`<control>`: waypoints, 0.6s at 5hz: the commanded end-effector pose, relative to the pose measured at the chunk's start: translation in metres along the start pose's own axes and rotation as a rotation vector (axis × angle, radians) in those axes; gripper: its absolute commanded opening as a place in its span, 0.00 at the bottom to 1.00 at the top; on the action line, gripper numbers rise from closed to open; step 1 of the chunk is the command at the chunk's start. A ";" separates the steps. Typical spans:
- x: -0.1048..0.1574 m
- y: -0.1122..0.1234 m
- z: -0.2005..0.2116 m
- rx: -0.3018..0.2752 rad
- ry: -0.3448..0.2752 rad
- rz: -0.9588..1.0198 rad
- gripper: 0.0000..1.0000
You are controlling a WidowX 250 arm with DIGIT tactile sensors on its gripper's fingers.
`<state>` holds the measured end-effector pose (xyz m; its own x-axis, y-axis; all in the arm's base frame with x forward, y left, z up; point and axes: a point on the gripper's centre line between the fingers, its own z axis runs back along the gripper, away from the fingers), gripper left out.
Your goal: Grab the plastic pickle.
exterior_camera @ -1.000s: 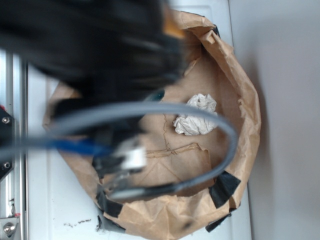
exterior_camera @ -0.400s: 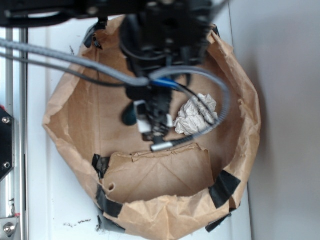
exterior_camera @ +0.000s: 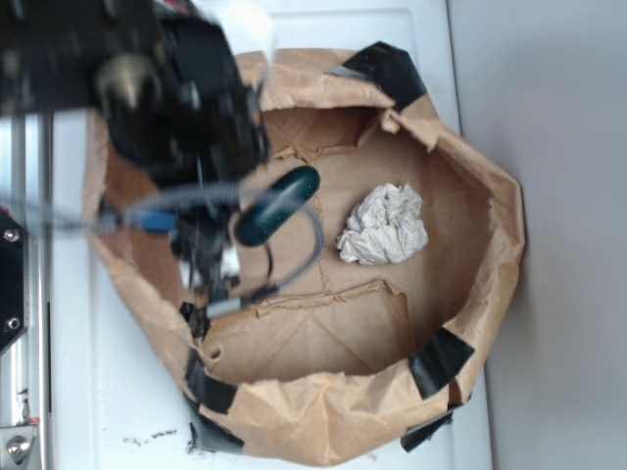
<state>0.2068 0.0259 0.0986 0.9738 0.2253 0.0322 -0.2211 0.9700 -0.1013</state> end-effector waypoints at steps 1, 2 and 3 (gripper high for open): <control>0.002 0.001 0.003 0.007 -0.022 0.007 1.00; 0.002 0.001 0.003 0.007 -0.022 0.007 1.00; 0.028 0.006 -0.005 0.028 -0.025 0.077 1.00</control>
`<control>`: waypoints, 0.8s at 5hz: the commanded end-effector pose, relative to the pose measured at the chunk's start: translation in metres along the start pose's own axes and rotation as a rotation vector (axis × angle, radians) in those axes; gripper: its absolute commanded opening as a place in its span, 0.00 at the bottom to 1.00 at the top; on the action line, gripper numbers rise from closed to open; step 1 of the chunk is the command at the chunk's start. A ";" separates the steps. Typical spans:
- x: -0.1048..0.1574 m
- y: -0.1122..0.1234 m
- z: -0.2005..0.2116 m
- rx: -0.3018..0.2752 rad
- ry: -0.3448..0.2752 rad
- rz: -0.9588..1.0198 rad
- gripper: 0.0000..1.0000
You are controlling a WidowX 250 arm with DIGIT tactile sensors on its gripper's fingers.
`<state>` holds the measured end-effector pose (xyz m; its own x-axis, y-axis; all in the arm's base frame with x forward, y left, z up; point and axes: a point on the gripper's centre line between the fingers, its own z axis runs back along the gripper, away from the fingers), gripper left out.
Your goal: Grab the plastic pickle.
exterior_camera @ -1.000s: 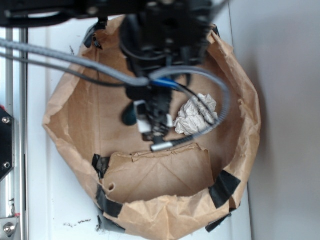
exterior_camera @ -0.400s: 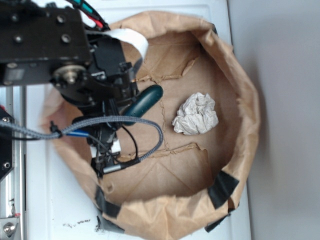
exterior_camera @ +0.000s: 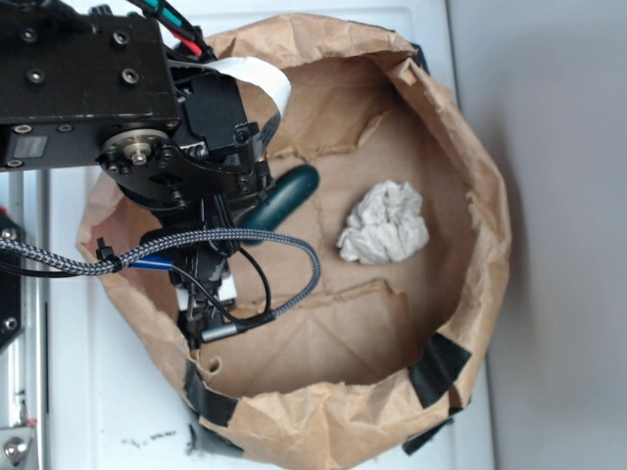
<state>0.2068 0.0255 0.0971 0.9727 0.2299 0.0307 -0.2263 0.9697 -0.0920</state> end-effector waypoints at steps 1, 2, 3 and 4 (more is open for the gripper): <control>0.042 0.009 -0.013 0.052 -0.021 0.093 1.00; 0.046 0.010 -0.024 0.087 -0.021 0.087 1.00; 0.047 0.013 -0.026 0.088 -0.026 0.117 1.00; 0.049 0.013 -0.039 0.126 -0.014 0.122 1.00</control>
<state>0.2448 0.0492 0.0468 0.9350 0.3543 -0.0128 -0.3536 0.9346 0.0373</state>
